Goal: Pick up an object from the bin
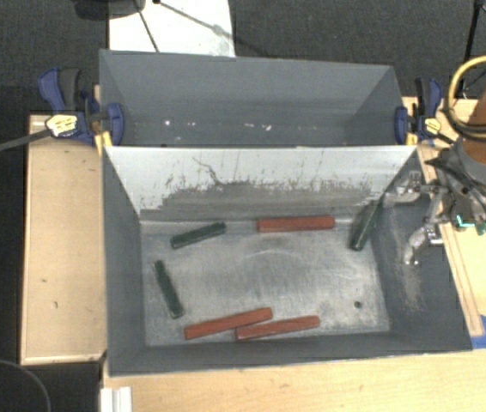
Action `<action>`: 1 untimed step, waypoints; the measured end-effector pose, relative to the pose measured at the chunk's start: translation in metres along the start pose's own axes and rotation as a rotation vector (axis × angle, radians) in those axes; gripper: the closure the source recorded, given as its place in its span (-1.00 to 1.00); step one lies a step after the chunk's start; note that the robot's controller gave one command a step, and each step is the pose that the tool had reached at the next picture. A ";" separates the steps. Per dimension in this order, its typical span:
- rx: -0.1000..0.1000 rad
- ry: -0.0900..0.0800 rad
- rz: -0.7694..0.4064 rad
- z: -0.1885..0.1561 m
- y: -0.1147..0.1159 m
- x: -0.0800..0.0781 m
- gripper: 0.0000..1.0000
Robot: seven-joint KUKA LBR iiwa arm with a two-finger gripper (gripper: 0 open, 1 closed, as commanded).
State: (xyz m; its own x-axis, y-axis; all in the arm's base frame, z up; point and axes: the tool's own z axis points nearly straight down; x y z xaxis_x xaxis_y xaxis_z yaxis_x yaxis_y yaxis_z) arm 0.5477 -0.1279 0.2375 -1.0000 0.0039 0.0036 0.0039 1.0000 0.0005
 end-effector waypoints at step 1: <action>0.001 -0.008 -0.003 -0.004 0.001 -0.002 -1.00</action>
Offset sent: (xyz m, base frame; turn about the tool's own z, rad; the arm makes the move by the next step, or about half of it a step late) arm -0.0510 0.0762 -0.1106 -0.0495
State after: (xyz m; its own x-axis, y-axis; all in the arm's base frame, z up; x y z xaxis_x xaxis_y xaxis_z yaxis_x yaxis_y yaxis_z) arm 0.5494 -0.1274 0.2414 -1.0000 0.0007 -0.0041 0.0007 1.0000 -0.0009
